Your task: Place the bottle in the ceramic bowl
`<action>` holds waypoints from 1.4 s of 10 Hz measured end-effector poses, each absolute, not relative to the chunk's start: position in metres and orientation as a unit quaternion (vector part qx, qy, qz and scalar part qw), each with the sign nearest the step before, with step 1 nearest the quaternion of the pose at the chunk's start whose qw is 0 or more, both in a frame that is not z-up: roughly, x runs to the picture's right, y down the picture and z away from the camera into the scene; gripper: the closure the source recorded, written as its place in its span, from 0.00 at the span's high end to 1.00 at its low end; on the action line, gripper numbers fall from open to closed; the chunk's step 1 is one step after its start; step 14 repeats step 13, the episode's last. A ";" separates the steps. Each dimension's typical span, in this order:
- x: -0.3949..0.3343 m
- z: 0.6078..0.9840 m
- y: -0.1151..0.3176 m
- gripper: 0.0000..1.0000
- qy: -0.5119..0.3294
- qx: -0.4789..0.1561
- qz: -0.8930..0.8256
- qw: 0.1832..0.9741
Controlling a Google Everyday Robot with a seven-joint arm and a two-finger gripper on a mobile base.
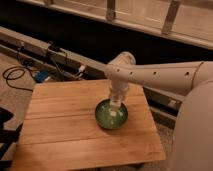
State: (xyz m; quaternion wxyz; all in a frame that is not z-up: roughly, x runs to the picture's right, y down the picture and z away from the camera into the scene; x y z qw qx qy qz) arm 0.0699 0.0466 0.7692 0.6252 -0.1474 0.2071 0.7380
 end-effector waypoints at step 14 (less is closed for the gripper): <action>0.069 0.769 0.047 0.80 0.207 -0.148 0.737 0.626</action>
